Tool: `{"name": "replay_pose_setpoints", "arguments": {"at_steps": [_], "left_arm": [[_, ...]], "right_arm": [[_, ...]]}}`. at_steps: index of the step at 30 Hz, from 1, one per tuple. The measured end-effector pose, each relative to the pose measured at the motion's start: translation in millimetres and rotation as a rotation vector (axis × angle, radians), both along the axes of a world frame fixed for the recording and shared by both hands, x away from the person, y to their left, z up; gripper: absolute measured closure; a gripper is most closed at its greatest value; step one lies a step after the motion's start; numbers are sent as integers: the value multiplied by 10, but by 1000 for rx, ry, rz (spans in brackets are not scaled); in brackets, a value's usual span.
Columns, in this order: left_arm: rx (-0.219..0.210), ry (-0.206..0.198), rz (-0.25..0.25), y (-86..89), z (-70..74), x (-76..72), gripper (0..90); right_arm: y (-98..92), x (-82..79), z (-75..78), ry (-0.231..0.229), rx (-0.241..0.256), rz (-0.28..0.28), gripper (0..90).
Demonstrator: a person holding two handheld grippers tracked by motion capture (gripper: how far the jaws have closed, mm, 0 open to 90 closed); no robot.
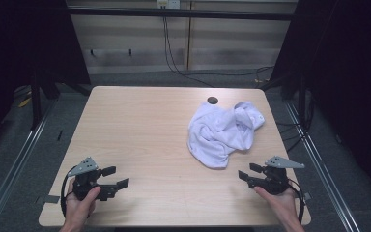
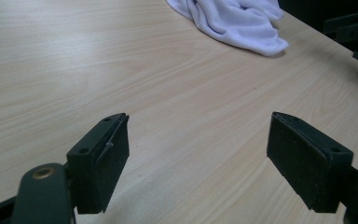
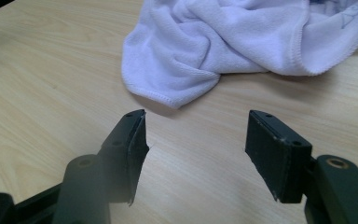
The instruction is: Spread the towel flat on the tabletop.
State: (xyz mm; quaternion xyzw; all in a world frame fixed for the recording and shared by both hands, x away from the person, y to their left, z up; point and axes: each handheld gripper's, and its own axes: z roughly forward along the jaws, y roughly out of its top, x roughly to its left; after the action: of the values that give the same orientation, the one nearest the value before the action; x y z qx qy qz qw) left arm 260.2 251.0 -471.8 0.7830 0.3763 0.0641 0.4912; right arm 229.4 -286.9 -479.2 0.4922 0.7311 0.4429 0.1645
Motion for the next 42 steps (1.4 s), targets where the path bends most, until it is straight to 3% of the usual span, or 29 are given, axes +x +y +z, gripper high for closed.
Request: {"name": "replay_pose_setpoints", "arguments": {"at_steps": [3,7,8,10,13,16,18,23,27,28,31,32,35,36,41,42], "left_arm": [[9,0,-5,-12,-7,5,208],[-15,22,-5,-22,-32,35,208],[11,13,2,-15,-30,27,208],[-11,14,11,10,-24,17,208],[-7,9,11,21,-23,21,209],[-5,6,10,25,-18,9,211],[-3,7,2,18,-21,3,211],[4,4,3,16,-24,19,211],[8,-1,1,28,-19,11,211],[11,-2,1,25,-19,8,211],[10,-4,-6,33,-12,8,211],[14,-6,-5,32,-11,7,211],[13,-8,-4,35,-10,9,211],[15,-8,-5,37,-10,10,211],[16,-8,-1,42,-14,17,211],[17,-9,-1,41,-15,20,211]], "right_arm": [[-3,11,8,-3,-7,17,399],[-25,65,19,-1,-2,47,407],[-28,89,30,-7,-8,61,403],[-30,172,73,-2,11,98,420],[19,283,135,19,-12,135,414],[46,376,169,11,-28,112,384],[35,594,193,69,17,150,332],[76,970,167,73,-40,127,264],[108,1176,159,98,-42,137,226],[128,1310,167,105,-57,141,209],[137,1404,170,110,-58,136,204],[147,1518,128,136,-73,121,206],[176,1588,61,160,-100,121,206],[203,1664,-47,179,-107,130,180],[267,1700,-164,178,-130,119,170],[300,1694,-170,175,-160,121,175]]}}
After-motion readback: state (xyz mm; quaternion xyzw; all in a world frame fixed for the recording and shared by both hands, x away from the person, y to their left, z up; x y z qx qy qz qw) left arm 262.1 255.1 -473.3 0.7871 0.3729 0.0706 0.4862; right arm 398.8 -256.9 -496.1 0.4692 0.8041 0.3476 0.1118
